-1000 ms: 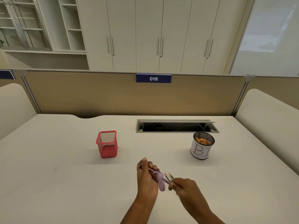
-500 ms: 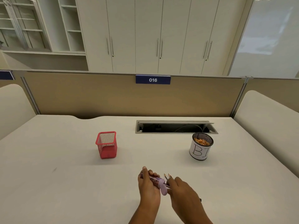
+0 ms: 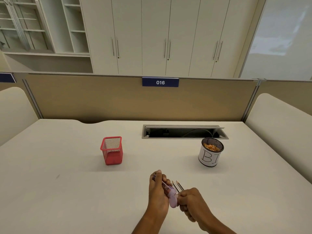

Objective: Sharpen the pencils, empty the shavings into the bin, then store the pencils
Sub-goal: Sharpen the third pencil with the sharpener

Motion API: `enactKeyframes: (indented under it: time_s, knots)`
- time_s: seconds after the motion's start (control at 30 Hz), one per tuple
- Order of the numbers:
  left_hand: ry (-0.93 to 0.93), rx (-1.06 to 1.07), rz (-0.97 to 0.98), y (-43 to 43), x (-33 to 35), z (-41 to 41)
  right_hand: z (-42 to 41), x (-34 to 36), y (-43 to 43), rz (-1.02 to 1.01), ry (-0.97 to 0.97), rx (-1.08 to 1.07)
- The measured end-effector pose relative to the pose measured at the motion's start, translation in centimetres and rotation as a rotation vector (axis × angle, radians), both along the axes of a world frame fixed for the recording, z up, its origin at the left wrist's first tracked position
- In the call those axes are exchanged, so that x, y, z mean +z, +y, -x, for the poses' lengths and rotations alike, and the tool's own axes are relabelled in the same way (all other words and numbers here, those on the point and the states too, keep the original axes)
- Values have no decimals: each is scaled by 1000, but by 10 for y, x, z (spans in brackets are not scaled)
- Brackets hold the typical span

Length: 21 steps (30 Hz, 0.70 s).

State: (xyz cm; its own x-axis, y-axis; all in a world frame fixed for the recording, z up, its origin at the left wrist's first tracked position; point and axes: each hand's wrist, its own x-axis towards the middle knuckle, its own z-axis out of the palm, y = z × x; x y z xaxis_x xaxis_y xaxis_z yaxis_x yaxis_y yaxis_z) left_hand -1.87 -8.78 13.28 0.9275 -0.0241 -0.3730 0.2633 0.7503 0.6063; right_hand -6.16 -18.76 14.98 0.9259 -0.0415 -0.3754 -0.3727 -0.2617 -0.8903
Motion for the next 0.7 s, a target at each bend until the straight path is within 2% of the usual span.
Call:
enactKeyframes:
  time_s: [0.1,0.2,0.3,0.47,0.63,0.7]
  knots:
    - [-28,-84,9,3,2,-1,4,8,-1,-225,229,-43]
    - [-41,-132,16,6,-1,-5,3,12,-2,-431,375,-65]
    - [6,-114,47,7,-9,-10,0,14,-4,-418,377,-13]
    - [101,-8,159,8,-17,-11,1,12,0,138,24,149]
    - [151,89,243,19,-30,-17,10,-8,-5,888,-466,235]
    - [171,108,250,20,-33,-18,11,-20,-6,1048,-678,213]
